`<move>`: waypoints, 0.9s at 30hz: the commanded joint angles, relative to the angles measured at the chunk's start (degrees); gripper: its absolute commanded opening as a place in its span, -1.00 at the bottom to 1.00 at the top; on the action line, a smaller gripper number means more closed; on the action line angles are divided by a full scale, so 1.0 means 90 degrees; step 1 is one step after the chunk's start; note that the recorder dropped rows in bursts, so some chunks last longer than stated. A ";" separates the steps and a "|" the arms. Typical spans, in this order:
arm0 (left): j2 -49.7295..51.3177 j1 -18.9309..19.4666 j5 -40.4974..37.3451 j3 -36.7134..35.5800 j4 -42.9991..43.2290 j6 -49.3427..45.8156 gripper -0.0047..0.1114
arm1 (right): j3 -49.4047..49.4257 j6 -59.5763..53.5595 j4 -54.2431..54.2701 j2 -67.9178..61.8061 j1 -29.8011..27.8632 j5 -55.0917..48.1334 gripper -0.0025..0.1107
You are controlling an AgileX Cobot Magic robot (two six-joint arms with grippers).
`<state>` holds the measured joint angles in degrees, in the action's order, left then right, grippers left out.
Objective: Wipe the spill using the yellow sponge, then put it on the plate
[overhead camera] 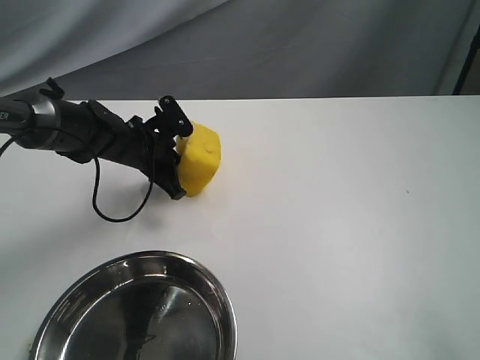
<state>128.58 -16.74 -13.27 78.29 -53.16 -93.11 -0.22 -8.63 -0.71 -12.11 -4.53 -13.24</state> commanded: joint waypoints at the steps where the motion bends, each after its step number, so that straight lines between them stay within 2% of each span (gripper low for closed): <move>1: 0.0171 0.0438 0.0477 -0.0074 0.0240 0.0317 -0.92 | 0.0024 0.0004 0.0032 -0.0022 -0.0022 0.0052 -0.96; 4: 0.0171 0.0771 0.0407 -0.0074 0.0240 0.0612 -0.92 | 0.0024 0.0004 0.0032 -0.0022 -0.0022 0.0052 -0.96; 9: 0.0171 0.1407 -0.0222 -0.0074 0.0240 0.0675 -0.92 | 0.0024 0.0004 0.0032 -0.0022 -0.0022 0.0052 -0.96; 15: 0.0171 0.1841 -0.0725 -0.0086 0.0518 0.0675 -0.92 | 0.0024 0.0004 0.0032 -0.0022 -0.0022 0.0052 -0.96; 18: 0.0171 0.1868 -0.1258 -0.0086 0.0809 0.0627 -0.92 | 0.0024 0.0004 0.0032 -0.0022 -0.0022 0.0052 -0.96; 21: 0.0171 0.1746 -0.2035 -0.0086 0.0933 0.0082 -0.92 | 0.0024 0.0004 0.0032 -0.0022 -0.0022 0.0052 -0.96; 27: 0.0185 0.1219 -0.2559 -0.0086 0.0839 -0.0036 -0.92 | 0.0024 0.0004 0.0032 -0.0022 -0.0022 0.0052 -0.96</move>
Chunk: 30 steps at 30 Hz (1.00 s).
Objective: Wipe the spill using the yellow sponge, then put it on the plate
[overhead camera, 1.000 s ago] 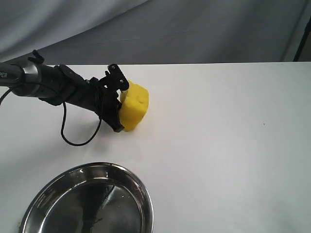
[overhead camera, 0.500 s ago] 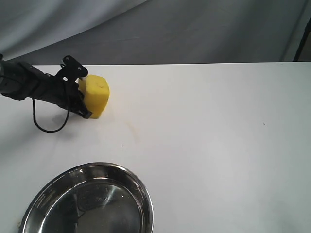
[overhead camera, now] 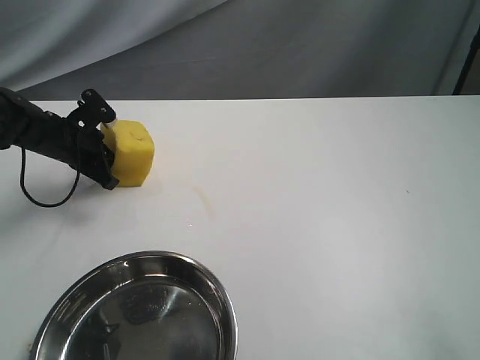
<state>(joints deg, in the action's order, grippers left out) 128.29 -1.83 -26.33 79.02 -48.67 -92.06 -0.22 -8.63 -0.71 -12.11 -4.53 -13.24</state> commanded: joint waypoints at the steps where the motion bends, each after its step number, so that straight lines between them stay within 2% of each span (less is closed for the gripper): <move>1: 0.0228 -0.0559 -0.1137 -0.0167 0.0258 -0.0152 -0.92 | 0.0024 0.0004 0.0032 -0.0022 -0.0022 0.0052 -0.96; 8: 0.0572 -0.1444 -0.1178 -0.0155 0.0046 -0.0304 -0.92 | 0.0024 0.0004 0.0032 -0.0022 -0.0022 0.0052 -0.96; 12: 0.0637 -0.1784 -0.1178 -0.0155 0.0046 -0.0528 -0.92 | 0.0024 0.0004 0.0032 -0.0022 -0.0022 0.0052 -0.96; 23: 0.0636 -0.1938 -0.1678 -0.0155 -0.0429 -0.1485 -0.92 | 0.0024 0.0004 0.0032 -0.0022 -0.0022 0.0052 -0.96; 30: 0.0636 -0.2257 -0.1774 -0.0155 -0.0892 -0.1867 -0.92 | 0.0024 0.0004 0.0032 -0.0022 -0.0022 0.0052 -0.96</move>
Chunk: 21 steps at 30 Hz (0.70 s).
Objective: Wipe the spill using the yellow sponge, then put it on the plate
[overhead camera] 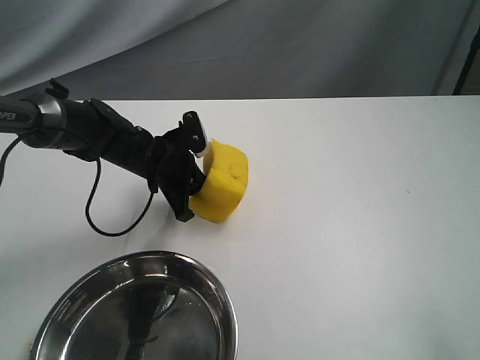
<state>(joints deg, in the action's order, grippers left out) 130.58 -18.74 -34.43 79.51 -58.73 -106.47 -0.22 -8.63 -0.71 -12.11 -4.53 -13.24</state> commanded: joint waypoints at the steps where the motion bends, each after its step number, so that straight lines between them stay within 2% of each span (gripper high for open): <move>1: 0.0381 -0.0408 -0.0873 -0.0209 0.0139 -0.0334 -0.92 | 0.0024 0.0004 0.0032 -0.0022 -0.0022 0.0052 -0.96; 9: 0.0381 -0.0461 -0.0687 -0.0209 -0.0612 -0.0602 -0.92 | 0.0024 0.0004 0.0032 -0.0022 -0.0022 0.0052 -0.96; 16: 0.0381 -0.0346 0.0218 -0.0209 0.0707 0.0051 -0.92 | 0.0024 0.0004 0.0032 -0.0022 -0.0022 0.0052 -0.96; 21: 0.0381 0.0033 0.0339 -0.0209 0.1259 0.0581 -0.92 | 0.0024 0.0004 0.0032 -0.0022 -0.0022 0.0052 -0.96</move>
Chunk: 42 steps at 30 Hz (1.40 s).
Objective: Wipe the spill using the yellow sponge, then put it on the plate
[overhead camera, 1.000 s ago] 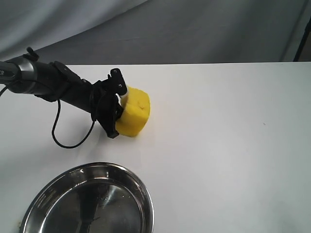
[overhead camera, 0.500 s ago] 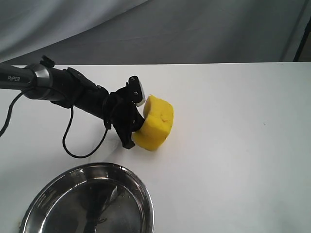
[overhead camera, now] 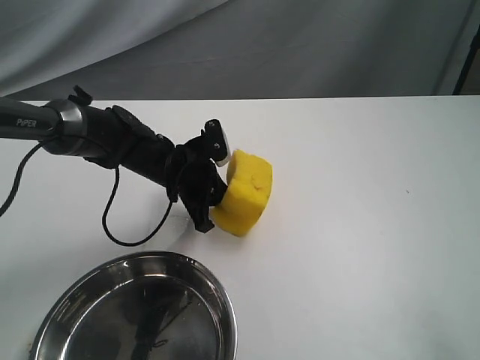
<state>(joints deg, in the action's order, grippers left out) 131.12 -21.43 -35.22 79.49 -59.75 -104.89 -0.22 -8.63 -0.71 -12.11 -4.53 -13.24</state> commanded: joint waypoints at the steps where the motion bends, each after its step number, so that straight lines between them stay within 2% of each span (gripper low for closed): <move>1: 0.0321 0.0439 0.0383 -0.0207 0.1517 0.0517 -0.92 | 0.0024 0.0004 0.0032 -0.0022 -0.0022 0.0052 -0.96; 6: 0.0321 0.0971 0.0202 -0.0219 0.2575 0.1227 -0.92 | 0.0024 0.0004 0.0032 -0.0022 -0.0022 0.0052 -0.96; 12: 0.0321 0.1563 0.0116 -0.0219 0.4584 0.2807 -0.92 | 0.0024 0.0004 0.0032 -0.0022 -0.0022 0.0052 -0.96; 15: 0.0333 0.1892 0.0116 -0.0219 0.5073 0.3296 -0.92 | 0.0024 0.0004 0.0032 -0.0022 -0.0022 0.0052 -0.96; 19: 0.0333 0.2352 0.0214 -0.0219 0.5090 0.3392 -0.92 | 0.0024 0.0004 0.0032 -0.0022 -0.0022 0.0052 -0.96; 25: 0.0333 0.2809 0.0586 -0.0219 0.5038 0.4258 -0.92 | 0.0024 0.0004 0.0032 -0.0022 -0.0022 0.0052 -0.96; 35: 0.0306 0.2833 0.1085 -0.0219 0.4032 0.4488 -0.92 | 0.0024 0.0004 0.0032 -0.0022 -0.0022 0.0052 -0.96; 42: -0.0168 0.2833 0.1372 -0.0204 0.3406 0.4360 -0.92 | 0.0024 0.0004 0.0032 -0.0022 -0.0022 0.0052 -0.96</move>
<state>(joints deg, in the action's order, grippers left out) 127.88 2.26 -29.27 79.35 -32.99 -65.08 -0.22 -8.63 -0.71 -12.11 -4.53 -13.24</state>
